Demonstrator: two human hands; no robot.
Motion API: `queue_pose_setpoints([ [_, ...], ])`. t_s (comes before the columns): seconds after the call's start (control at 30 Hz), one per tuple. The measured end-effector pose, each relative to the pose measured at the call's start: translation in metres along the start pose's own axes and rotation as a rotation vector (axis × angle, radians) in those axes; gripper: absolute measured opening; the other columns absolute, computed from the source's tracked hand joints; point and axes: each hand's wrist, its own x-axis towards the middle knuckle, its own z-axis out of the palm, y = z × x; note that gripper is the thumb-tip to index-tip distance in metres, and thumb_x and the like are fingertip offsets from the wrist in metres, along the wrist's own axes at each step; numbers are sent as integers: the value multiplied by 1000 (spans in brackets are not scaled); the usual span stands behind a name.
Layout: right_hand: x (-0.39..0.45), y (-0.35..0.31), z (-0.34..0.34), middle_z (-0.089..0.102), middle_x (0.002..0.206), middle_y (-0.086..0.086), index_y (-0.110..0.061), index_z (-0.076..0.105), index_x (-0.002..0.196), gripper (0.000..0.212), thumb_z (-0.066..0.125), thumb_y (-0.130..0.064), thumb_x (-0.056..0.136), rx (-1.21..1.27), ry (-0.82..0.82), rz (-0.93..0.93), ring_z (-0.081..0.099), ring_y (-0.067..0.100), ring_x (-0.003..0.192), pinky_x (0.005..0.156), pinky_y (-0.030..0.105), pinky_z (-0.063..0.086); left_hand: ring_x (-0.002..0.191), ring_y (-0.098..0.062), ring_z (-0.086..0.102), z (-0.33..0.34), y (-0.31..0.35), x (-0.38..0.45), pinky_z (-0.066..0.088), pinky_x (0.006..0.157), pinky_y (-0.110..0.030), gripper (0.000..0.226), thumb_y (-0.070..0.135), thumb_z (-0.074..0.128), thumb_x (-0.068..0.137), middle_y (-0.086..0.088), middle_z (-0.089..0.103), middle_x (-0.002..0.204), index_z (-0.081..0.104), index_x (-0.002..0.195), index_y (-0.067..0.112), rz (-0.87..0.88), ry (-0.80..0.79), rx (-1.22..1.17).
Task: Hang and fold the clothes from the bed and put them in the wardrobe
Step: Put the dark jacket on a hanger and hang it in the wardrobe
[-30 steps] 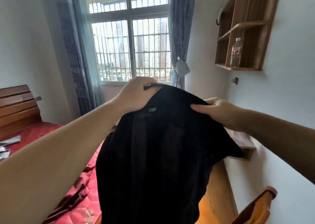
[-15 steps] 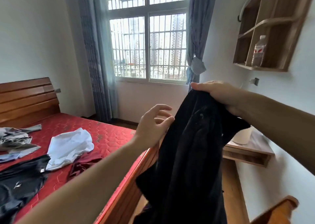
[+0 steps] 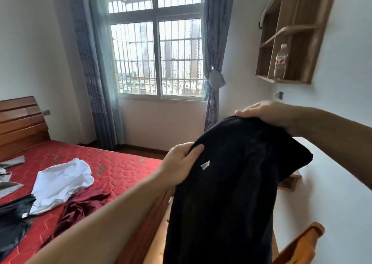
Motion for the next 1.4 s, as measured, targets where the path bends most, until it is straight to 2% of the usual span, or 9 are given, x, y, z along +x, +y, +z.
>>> queue_pose_setpoints([
  [0.13, 1, 39, 10, 67, 102, -2, -27, 65, 101, 27, 65, -50, 86, -358, -14, -75, 63, 13, 95, 81, 30, 53, 58, -2, 54, -26, 40, 27, 39, 59, -15, 32, 33, 56, 95, 12, 60, 60, 58, 64, 24, 270, 74, 365],
  [0.33, -7, 72, 74, 60, 88, -12, -25, 62, 92, 20, 52, -42, 91, -411, 639, -719, 59, 7, 74, 64, 24, 46, 66, -16, 59, -42, 88, 47, 46, 70, -28, 32, 35, 57, 95, 1, 63, 66, 66, 76, 11, 407, 27, 639],
  [0.5, -5, 87, 113, 71, 92, -19, -29, 67, 112, 26, 54, -43, 94, -69, 177, -608, 66, -2, 89, 75, 11, 50, 67, -18, 60, -57, 97, 42, 48, 71, -36, 32, 35, 57, 95, -2, 66, 69, 69, 82, 8, 413, 8, 706],
  [0.63, 15, 76, 120, 62, 105, -7, -34, 52, 131, 40, 62, -34, 92, -71, -221, -363, 60, 13, 101, 96, 31, 48, 62, -8, 58, -84, 95, 34, 43, 63, -23, 27, 31, 59, 95, 4, 64, 65, 65, 76, 13, 404, -26, 737],
  [0.73, 31, 68, 127, 50, 114, -15, -44, 53, 127, 42, 65, -45, 87, -477, -224, -345, 47, 13, 114, 112, 46, 26, 65, -8, 62, -104, 90, 25, 49, 67, -26, 25, 31, 59, 95, 3, 68, 70, 67, 81, 12, 406, -35, 745],
  [0.87, 35, 38, 143, 67, 109, -8, -26, 66, 110, 33, 65, -3, 86, 57, -455, -380, 64, 12, 103, 83, 25, 53, 74, -13, 67, -122, 87, 15, 53, 72, -38, 26, 30, 59, 95, -1, 73, 82, 73, 99, 9, 443, 19, 719],
  [1.0, 41, 22, 150, 72, 87, -11, -22, 67, 96, 30, 59, 5, 85, 68, -527, -414, 68, 6, 86, 72, 18, 52, 74, -10, 66, -140, 85, 7, 53, 71, -39, 29, 35, 56, 94, 1, 72, 81, 72, 97, 11, 395, 20, 706],
  [1.27, 46, 14, 157, 68, 88, -15, -32, 64, 93, 7, 65, -26, 89, -341, -477, -598, 66, 6, 86, 70, 20, 52, 75, -10, 65, -159, 74, -5, 54, 71, -32, 27, 32, 56, 96, 2, 71, 82, 72, 99, 11, 376, -7, 789],
  [1.4, 48, 25, 145, 72, 87, -15, -34, 73, 85, 11, 79, -35, 75, -75, -509, -556, 70, 5, 85, 69, 17, 52, 75, -3, 65, -174, 65, -12, 51, 67, -14, 17, 20, 60, 94, 13, 68, 81, 73, 99, 10, 367, 13, 801],
])
